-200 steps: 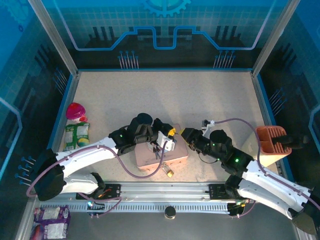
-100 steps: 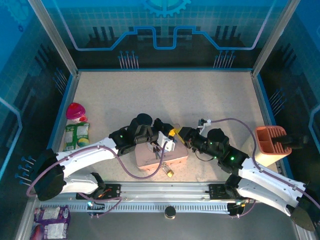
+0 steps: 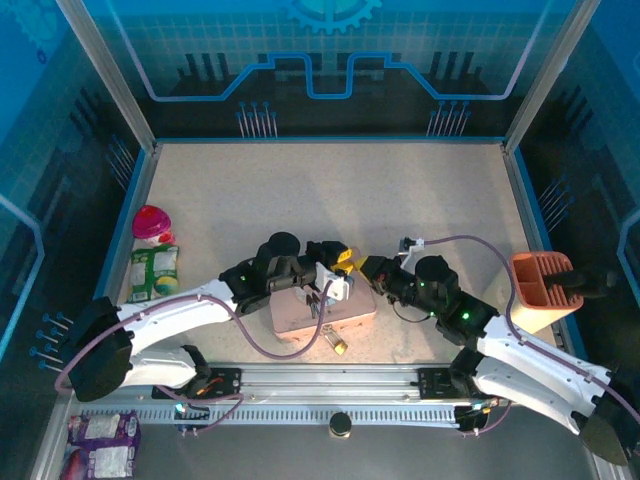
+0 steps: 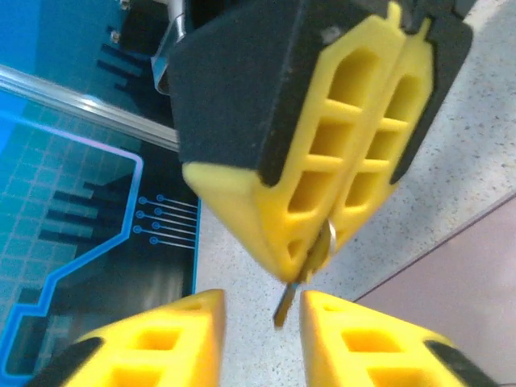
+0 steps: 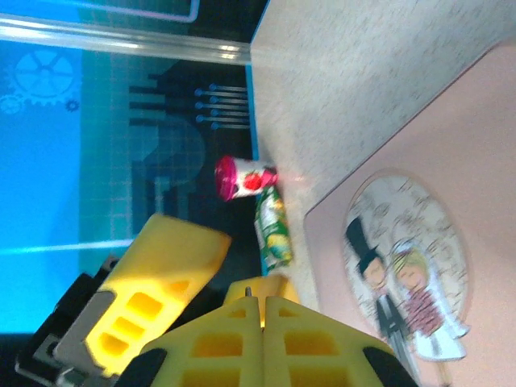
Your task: Unlock the padlock with the key
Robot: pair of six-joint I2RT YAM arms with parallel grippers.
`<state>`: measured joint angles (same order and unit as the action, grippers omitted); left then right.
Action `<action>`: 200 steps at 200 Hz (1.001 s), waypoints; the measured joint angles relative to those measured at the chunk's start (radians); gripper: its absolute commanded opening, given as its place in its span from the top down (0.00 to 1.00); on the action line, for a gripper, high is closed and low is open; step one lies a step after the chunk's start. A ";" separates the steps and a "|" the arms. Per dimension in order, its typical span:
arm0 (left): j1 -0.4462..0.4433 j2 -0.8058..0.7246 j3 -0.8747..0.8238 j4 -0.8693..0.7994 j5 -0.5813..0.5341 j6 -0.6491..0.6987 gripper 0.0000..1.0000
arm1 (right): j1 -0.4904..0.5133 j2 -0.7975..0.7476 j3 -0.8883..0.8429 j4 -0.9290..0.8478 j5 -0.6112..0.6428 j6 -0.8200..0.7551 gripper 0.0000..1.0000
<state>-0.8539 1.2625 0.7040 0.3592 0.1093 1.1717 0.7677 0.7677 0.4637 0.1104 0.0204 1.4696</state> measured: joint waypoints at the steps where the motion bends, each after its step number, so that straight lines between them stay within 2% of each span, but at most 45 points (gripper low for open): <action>1: 0.000 -0.001 -0.003 0.009 0.000 -0.007 0.60 | -0.004 0.000 0.000 -0.001 0.000 -0.007 1.00; 26: 0.000 -0.025 -0.051 0.102 -0.050 -0.215 0.54 | -0.063 -0.004 0.000 -0.013 -0.006 -0.102 1.00; 46: 0.003 -0.077 -0.051 0.116 -0.143 -0.439 0.52 | -0.095 -0.003 -0.003 0.009 -0.014 -0.180 1.00; 71: 0.037 -0.152 0.024 0.007 -0.236 -0.773 0.50 | -0.100 0.009 -0.007 0.073 -0.031 -0.285 1.00; 93: 0.072 -0.193 0.089 -0.076 -0.252 -1.024 0.47 | -0.096 0.042 -0.011 0.141 -0.039 -0.358 1.00; 125: 0.140 -0.205 0.126 -0.211 -0.153 -1.391 0.47 | -0.045 0.069 -0.040 0.236 -0.024 -0.446 1.00; 143: 0.170 -0.188 0.126 -0.258 -0.069 -1.545 0.47 | 0.005 0.070 -0.061 0.291 0.000 -0.499 1.00; 170: 0.173 -0.164 0.123 -0.260 0.054 -1.706 0.48 | 0.048 0.078 -0.073 0.367 0.029 -0.555 1.00; 200: 0.173 -0.161 0.104 -0.228 0.134 -1.802 0.51 | 0.052 0.093 -0.089 0.448 0.055 -0.576 1.00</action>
<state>-0.6807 1.1015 0.8082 0.1310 0.2428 -0.6304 0.8196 0.8608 0.3752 0.5587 0.0753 0.8940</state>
